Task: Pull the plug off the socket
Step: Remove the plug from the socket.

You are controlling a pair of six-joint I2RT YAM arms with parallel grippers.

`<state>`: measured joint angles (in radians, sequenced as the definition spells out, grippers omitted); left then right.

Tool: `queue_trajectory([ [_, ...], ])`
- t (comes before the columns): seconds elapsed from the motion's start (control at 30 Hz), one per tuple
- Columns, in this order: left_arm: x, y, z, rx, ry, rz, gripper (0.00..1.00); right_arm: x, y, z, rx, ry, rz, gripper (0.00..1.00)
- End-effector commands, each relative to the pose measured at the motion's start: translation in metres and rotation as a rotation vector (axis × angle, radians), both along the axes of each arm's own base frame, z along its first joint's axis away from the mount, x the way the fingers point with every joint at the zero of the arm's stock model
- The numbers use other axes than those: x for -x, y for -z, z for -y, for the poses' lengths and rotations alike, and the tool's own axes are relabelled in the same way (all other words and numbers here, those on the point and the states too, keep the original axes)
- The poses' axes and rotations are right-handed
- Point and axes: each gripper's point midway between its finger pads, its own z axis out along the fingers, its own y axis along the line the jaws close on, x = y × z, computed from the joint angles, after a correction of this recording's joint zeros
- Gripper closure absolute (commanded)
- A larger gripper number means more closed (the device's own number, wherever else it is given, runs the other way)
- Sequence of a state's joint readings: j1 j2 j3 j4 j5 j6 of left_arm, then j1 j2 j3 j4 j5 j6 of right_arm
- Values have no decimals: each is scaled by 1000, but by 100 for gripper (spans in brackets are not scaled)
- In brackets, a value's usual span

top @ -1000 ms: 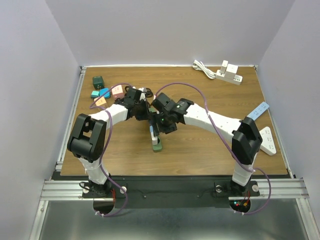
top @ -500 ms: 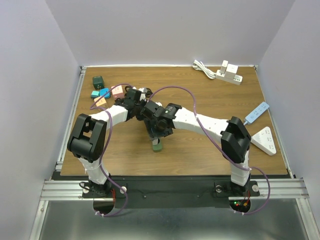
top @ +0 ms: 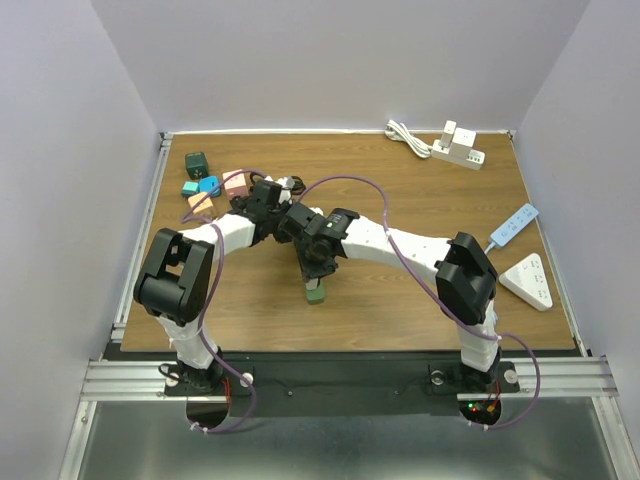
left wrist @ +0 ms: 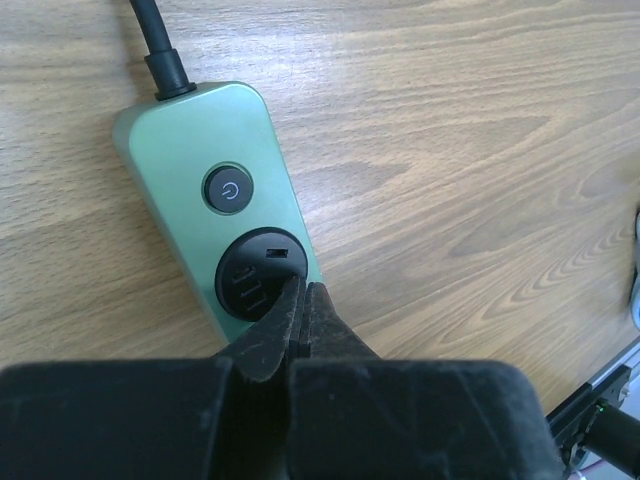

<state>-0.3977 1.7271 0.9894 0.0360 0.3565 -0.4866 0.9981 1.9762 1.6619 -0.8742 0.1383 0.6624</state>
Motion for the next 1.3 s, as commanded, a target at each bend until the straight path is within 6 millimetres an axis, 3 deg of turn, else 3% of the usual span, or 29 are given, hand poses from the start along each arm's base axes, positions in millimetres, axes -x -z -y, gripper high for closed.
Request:
queue_trajectory([
  [0.0, 16, 10, -7, -19, -4, -37, 100, -10, -14, -6, -24, -4, 51, 100],
  [0.13, 17, 5, -13, -24, -46, -16, 100, -18, -42, -1, -30, -10, 127, 100],
  [0.23, 13, -16, -13, 9, -71, 17, 100, -17, -34, 8, 22, -55, 126, 99],
  [0.37, 6, -63, -11, 69, -105, 109, 100, -17, -18, 32, 135, -98, 150, 100],
  [0.43, 5, -78, -9, 105, -109, 140, 100, -22, -21, 41, 170, -105, 190, 100],
  [0.5, 7, -95, -5, 159, -110, 169, 100, -21, -21, 42, 167, -122, 195, 100],
  [0.6, 16, -103, 2, 223, -86, 165, 100, -22, -20, 38, 145, -133, 203, 100],
  [0.87, 56, -60, 18, 374, 5, 41, 100, -23, -25, 21, 71, -132, 202, 100],
  [1.27, 76, -45, 28, 454, 42, -15, 100, -23, -20, 14, 39, -110, 187, 100],
])
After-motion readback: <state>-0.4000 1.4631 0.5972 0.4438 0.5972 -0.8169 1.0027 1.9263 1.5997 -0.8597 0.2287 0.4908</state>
